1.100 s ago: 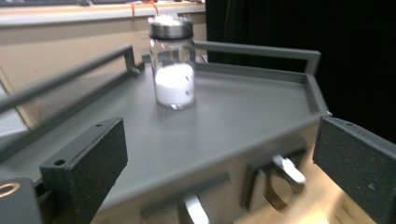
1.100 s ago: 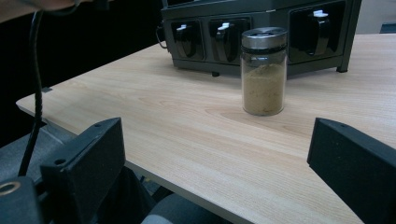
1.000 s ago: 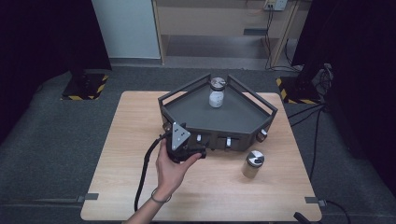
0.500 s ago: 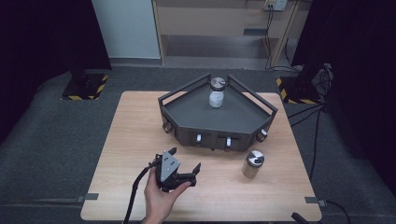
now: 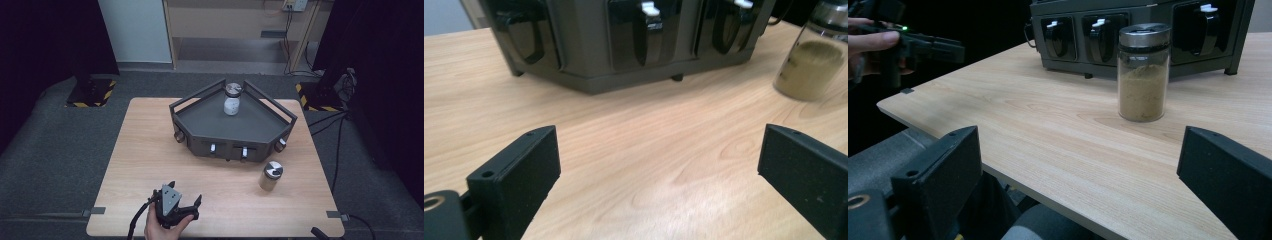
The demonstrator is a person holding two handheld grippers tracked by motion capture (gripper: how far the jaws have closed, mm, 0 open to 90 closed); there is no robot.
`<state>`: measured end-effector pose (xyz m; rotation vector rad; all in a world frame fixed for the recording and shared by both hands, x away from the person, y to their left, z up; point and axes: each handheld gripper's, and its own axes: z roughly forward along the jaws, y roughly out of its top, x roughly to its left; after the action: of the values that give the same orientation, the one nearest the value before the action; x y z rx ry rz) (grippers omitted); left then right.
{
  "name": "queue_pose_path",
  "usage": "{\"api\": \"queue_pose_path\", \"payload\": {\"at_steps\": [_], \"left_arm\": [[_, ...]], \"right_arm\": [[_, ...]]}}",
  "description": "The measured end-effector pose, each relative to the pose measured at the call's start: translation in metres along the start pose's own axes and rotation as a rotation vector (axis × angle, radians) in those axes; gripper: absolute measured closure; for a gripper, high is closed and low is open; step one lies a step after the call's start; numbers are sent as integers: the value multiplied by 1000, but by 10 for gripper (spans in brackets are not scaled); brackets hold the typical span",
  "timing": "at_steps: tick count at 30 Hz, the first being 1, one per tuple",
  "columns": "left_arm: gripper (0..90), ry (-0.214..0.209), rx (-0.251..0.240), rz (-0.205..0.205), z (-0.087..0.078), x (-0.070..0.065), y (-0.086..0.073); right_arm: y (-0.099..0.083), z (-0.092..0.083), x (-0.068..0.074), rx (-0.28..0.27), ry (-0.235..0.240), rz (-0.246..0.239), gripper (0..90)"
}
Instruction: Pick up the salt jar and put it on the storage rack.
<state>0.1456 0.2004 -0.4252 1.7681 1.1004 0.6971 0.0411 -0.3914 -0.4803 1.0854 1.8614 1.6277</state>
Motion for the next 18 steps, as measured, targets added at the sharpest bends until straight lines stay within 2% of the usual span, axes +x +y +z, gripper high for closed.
{"api": "queue_pose_path", "payload": {"at_steps": [4,10,13,15,18], "left_arm": [[21,46,-10,-24,-3,-8,-10],[21,59,-12,5,1,-7,-15],[21,73,-20,2,2,-6,-20],[21,68,-17,-3,2,-5,-20],[21,57,-19,14,1,-6,-20]], "right_arm": [[0,-1,-2,-5,8,3,46],[0,0,-4,-7,14,3,46],[-1,0,-6,-2,14,7,46],[-1,1,-7,0,9,6,46],[0,3,-7,5,3,11,46]]}}
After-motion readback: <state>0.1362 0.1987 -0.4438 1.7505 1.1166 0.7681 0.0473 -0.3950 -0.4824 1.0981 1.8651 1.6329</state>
